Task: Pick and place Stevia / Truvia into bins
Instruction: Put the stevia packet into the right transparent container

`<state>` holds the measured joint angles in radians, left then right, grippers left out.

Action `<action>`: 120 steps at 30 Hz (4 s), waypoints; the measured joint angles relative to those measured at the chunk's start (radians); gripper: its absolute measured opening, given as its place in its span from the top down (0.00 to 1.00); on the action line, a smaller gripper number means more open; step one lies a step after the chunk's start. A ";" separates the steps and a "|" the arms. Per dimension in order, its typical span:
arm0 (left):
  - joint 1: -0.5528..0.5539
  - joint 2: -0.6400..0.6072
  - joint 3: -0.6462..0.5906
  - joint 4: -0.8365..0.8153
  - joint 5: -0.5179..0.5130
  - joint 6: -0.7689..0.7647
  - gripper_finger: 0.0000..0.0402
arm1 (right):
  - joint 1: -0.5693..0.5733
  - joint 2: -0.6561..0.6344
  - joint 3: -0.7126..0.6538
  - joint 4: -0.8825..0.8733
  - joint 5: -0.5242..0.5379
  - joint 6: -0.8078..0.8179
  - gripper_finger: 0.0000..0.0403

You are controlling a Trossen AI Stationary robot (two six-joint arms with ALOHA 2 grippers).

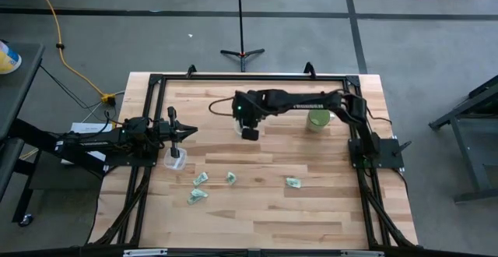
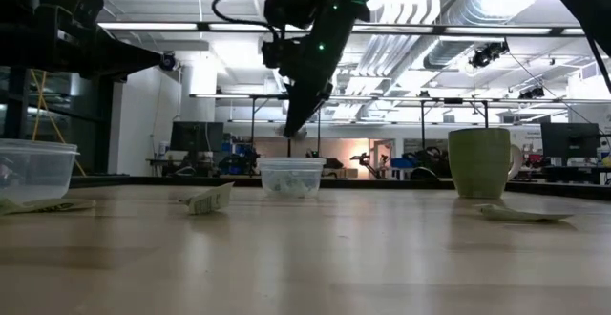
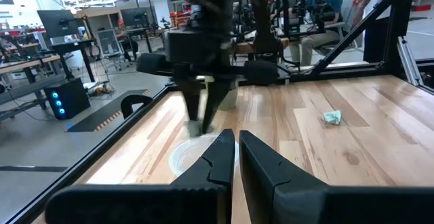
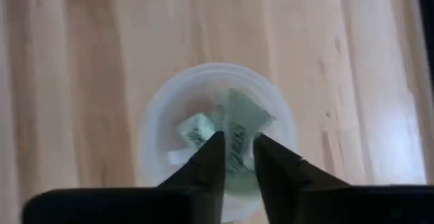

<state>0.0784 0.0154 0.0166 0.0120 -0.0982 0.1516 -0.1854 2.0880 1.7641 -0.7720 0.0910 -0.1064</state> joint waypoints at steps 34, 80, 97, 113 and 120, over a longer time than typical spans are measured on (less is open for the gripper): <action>0.000 0.000 0.000 0.000 0.000 0.000 0.85 | 0.510 0.007 0.020 -0.556 -0.081 0.467 0.49; 0.000 0.000 0.000 0.000 0.000 0.000 0.85 | 0.433 -0.006 -0.368 -0.200 -0.199 0.380 0.98; 0.000 0.000 0.000 0.000 0.000 0.000 0.85 | 0.228 0.003 -0.167 0.063 0.077 -0.102 0.98; 0.000 0.000 0.000 0.000 0.000 0.000 0.85 | 0.049 0.001 -0.028 0.036 0.032 -0.188 0.99; 0.000 0.000 0.000 0.000 0.000 0.000 0.85 | 0.011 0.000 -0.044 0.046 0.076 -0.143 0.91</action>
<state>0.0784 0.0154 0.0162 0.0122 -0.0982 0.1516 -0.1744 2.0876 1.7198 -0.7264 0.1671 -0.2493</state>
